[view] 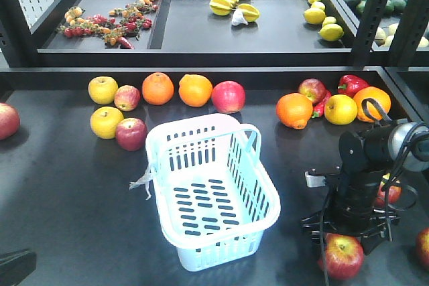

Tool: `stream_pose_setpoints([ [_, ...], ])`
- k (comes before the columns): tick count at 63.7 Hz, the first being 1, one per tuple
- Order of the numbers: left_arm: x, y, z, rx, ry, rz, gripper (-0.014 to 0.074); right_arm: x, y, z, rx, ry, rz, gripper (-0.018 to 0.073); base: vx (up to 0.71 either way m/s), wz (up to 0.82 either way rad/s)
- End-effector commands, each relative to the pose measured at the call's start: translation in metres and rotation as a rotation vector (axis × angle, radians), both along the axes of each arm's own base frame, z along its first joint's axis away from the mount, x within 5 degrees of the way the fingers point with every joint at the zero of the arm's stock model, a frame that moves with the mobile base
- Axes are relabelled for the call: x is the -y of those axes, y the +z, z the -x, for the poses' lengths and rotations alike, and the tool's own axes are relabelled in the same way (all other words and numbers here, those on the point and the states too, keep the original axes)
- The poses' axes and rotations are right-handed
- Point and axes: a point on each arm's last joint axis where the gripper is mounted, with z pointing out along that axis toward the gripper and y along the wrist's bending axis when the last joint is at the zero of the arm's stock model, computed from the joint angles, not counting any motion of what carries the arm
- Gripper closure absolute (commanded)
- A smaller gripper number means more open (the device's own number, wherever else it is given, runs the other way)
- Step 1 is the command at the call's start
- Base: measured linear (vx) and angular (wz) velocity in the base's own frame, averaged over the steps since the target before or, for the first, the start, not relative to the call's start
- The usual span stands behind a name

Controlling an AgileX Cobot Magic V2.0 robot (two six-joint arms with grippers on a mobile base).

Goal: Pick three apples into basket with both arms
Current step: 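Reach the right gripper down onto the red apple nearest the robot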

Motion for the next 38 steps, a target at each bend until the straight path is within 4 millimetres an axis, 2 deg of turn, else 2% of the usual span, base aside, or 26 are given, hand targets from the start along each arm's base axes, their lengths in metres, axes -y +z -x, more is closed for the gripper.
stream_pose_setpoints([
  [1,0.001,0.013,-0.003,0.051,0.023,0.057,0.0604,0.000,0.018,-0.006,0.064,0.006,-0.004,-0.0025,0.00,0.00],
  [14,0.001,0.013,-0.003,0.051,0.023,0.057,0.0604,0.000,0.015,-0.006,0.051,0.005,-0.001,0.0111,0.00,0.00],
  [26,0.001,0.013,-0.003,0.051,0.022,0.057,0.0604,0.002,0.018,-0.004,0.032,0.001,0.001,0.0298,0.00,0.00],
  [32,0.001,0.013,-0.003,0.050,0.022,0.057,0.0604,0.003,0.026,-0.003,0.045,0.005,-0.002,0.0368,0.00,0.00],
  [38,0.001,0.013,-0.003,0.050,0.022,0.057,0.0604,0.003,0.045,-0.002,0.104,0.005,-0.011,0.0404,0.00,0.00],
])
